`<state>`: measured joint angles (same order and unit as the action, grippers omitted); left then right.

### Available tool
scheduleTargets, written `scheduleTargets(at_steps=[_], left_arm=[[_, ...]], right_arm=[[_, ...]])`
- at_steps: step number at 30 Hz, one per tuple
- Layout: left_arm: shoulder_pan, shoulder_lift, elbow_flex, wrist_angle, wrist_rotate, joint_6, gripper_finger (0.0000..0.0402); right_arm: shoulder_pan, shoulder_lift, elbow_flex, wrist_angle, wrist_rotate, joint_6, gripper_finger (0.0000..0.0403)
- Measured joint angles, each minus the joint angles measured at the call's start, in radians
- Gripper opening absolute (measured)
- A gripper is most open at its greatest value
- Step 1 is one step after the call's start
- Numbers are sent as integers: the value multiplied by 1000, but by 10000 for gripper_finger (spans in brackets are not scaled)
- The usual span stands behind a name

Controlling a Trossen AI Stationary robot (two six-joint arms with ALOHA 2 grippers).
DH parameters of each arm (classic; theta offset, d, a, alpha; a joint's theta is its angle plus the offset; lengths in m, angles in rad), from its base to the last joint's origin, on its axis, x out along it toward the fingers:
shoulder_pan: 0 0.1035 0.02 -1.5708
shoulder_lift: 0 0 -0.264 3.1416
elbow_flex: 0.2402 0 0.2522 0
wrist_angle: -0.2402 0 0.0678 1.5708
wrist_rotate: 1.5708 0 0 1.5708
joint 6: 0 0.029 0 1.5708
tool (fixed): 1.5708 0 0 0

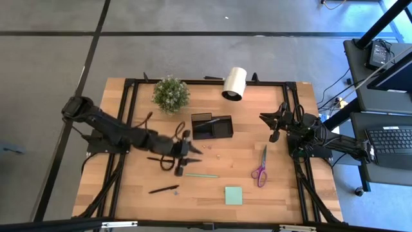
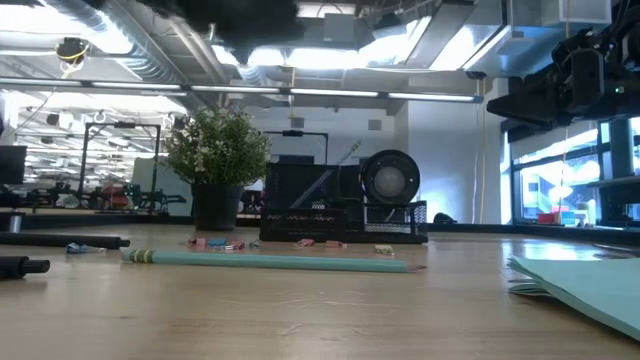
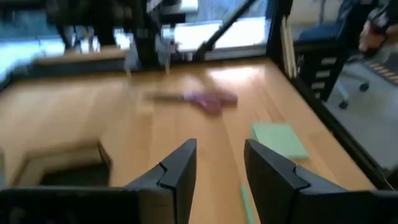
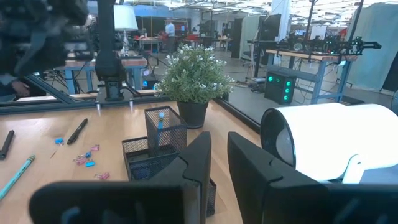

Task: Pick and place office supplies into organizer
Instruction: Put the green pencil into the black desk organizer

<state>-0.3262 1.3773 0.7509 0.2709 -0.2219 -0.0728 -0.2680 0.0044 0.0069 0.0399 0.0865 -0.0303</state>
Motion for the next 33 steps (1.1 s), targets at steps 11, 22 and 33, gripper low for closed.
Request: scheduleTargets(at_steps=[11,22,33], left_arm=[[-206,6,32,-394,-117,-432,128],[-201,175,215,-641,-58,-303,127],[-199,376,313,-782,-22,-380,127]], right_arm=[[0,0,0,0,0,2,60],[0,0,0,0,0,12,60],[0,0,0,-1,0,28,60]])
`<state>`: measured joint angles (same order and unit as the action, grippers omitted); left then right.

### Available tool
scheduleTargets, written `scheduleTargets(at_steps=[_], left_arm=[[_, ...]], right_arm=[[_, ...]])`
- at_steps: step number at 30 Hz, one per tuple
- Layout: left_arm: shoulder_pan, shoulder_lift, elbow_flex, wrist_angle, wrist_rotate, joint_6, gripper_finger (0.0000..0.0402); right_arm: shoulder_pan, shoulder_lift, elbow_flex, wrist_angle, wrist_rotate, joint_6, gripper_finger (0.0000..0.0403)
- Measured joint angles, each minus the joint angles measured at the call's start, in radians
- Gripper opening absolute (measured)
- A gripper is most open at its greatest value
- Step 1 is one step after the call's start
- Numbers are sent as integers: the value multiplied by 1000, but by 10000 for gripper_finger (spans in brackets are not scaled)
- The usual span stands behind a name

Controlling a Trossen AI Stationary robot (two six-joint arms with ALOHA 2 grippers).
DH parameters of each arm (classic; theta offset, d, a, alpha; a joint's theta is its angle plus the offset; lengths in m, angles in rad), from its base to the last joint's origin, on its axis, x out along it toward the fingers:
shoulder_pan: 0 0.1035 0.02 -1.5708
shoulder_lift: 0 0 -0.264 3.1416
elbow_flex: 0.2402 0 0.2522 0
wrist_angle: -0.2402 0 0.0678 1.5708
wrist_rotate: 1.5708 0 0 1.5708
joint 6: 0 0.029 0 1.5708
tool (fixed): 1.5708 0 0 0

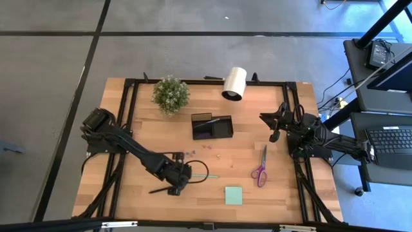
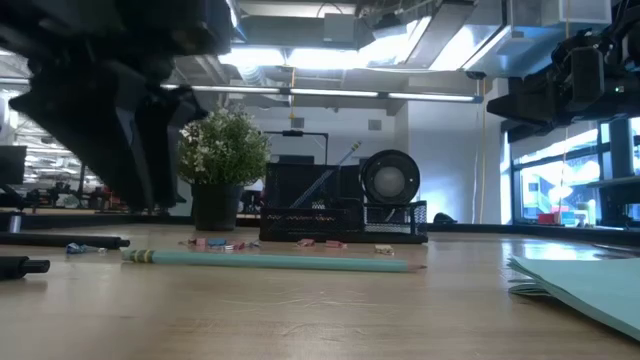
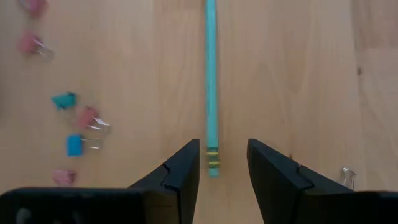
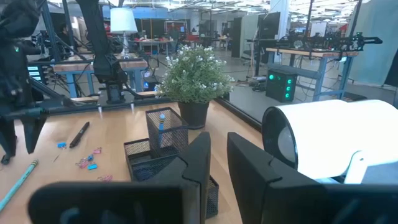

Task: Pick and place office supplies into organizer
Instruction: Put the green pencil into the black desk organizer

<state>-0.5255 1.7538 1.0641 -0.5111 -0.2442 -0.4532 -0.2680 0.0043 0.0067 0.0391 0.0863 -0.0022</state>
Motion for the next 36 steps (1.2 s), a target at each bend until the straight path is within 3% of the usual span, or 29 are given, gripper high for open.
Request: scheduleTargets(at_steps=[21,36], left_arm=[[39,97,5,-12,88,-58,126],[43,100,2,-15,100,-57,58]], right_arm=[[0,0,0,0,0,-2,60],[0,0,0,0,0,-6,60]])
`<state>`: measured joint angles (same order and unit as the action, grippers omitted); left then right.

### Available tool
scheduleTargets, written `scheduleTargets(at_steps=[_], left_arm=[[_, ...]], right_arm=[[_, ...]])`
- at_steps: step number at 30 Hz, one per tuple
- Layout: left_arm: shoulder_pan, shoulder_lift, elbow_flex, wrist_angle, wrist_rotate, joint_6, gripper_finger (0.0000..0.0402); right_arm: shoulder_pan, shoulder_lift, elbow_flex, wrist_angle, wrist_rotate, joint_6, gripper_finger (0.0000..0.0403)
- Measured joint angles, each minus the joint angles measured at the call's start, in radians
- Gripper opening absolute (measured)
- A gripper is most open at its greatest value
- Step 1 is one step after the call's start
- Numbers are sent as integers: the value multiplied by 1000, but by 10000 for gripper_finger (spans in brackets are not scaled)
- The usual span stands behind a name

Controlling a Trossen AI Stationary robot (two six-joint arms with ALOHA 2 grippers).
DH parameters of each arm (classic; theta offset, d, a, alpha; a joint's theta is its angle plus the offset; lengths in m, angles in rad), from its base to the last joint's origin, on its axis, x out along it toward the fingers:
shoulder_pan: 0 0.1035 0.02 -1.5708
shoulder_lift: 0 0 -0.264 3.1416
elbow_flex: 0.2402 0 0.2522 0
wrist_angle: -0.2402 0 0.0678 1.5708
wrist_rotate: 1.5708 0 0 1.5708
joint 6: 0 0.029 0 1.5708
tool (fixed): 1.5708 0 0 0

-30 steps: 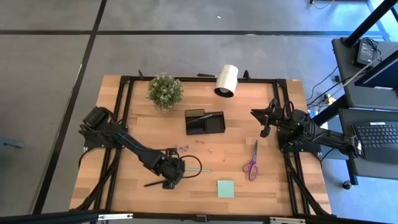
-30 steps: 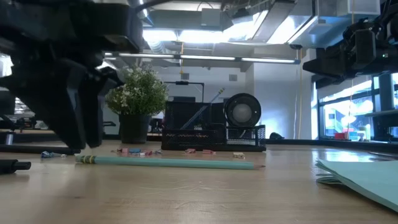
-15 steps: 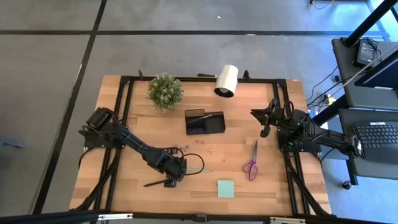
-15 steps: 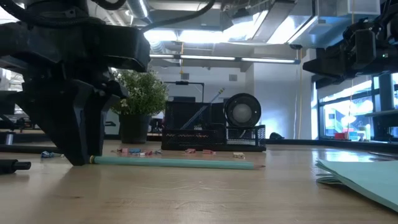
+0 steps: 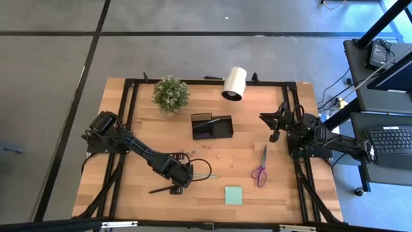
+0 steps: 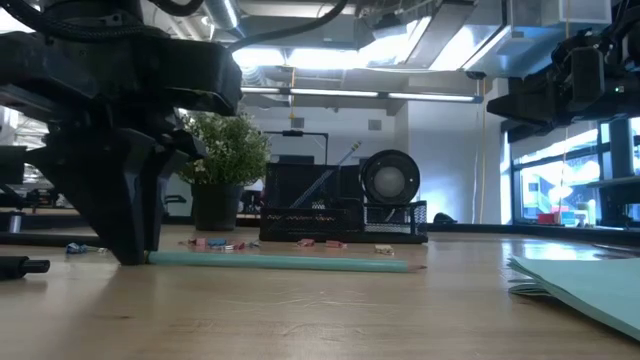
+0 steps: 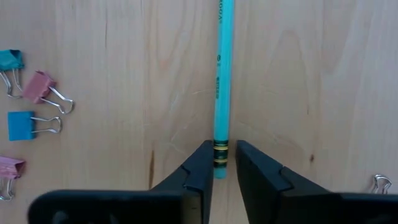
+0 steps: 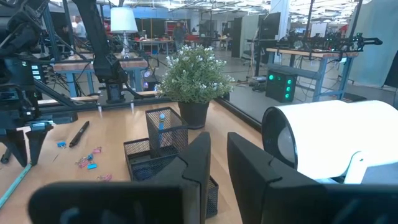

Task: Pick and place office supplies into organizer
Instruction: Put the green pencil into the black desk organizer

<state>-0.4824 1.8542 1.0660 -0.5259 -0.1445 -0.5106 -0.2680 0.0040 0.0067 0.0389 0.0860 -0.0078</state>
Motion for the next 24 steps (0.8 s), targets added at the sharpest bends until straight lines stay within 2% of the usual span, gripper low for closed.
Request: scheduleTargets(at_steps=[10,20,24], left_arm=[[0,1,-2,-1,-8,0,16],[0,-16,-3,20,-12,2,13],[0,-49,14,22,-50,34,12]], right_arm=[[0,0,0,0,0,0,60],[0,0,0,0,0,0,60],[0,0,0,0,0,4,60]])
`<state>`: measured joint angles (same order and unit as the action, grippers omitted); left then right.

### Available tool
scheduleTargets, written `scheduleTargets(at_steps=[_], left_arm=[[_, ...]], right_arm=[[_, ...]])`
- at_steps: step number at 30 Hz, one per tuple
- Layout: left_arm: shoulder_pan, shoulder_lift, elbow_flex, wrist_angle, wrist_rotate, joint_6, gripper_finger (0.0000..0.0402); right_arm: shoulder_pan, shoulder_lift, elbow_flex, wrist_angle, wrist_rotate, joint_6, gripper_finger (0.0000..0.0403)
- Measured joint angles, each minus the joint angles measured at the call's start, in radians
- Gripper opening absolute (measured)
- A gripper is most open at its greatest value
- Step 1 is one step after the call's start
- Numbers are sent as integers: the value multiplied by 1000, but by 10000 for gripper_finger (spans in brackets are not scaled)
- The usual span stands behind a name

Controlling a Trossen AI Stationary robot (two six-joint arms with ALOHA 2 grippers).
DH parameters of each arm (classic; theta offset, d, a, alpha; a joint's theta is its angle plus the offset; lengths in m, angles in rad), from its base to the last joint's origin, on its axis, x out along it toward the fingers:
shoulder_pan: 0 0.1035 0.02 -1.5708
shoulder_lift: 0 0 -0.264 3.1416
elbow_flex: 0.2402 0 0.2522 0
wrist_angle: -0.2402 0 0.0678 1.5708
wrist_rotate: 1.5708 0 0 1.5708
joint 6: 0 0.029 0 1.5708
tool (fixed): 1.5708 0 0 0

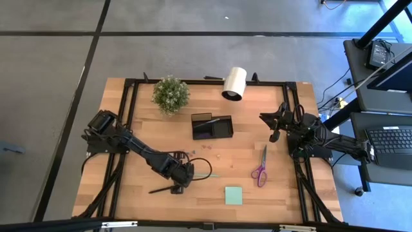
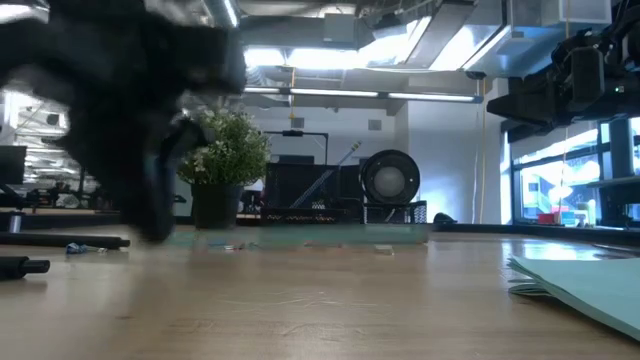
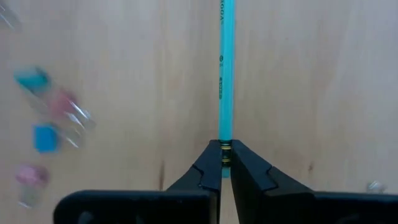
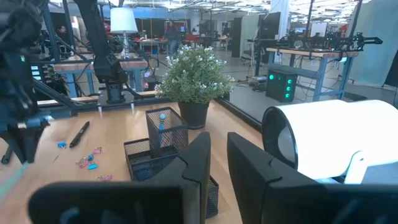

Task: Pick and place office supplies into organizer
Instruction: Put the green pencil into the black desk organizer

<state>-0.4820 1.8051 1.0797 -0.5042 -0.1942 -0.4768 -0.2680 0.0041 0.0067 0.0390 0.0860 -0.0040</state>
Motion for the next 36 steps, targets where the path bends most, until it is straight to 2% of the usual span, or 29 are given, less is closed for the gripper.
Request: scheduleTargets(at_steps=[6,9,14,19,22,30,36], left_arm=[[9,-57,39,-1,-56,32,12],[22,-90,67,7,-109,62,12],[49,-118,115,6,-201,207,12],[81,-136,154,5,-295,415,12],[100,-138,181,8,-375,551,12],[153,-138,234,18,-596,1014,13],[198,-139,240,122,-662,1334,13]], right_arm=[[0,0,0,1,0,37,60],[0,0,0,1,0,152,60],[0,0,0,2,0,437,60],[0,0,0,9,0,737,60],[0,0,0,16,0,858,60],[0,0,0,61,-29,913,60],[0,0,0,100,-54,996,60]])
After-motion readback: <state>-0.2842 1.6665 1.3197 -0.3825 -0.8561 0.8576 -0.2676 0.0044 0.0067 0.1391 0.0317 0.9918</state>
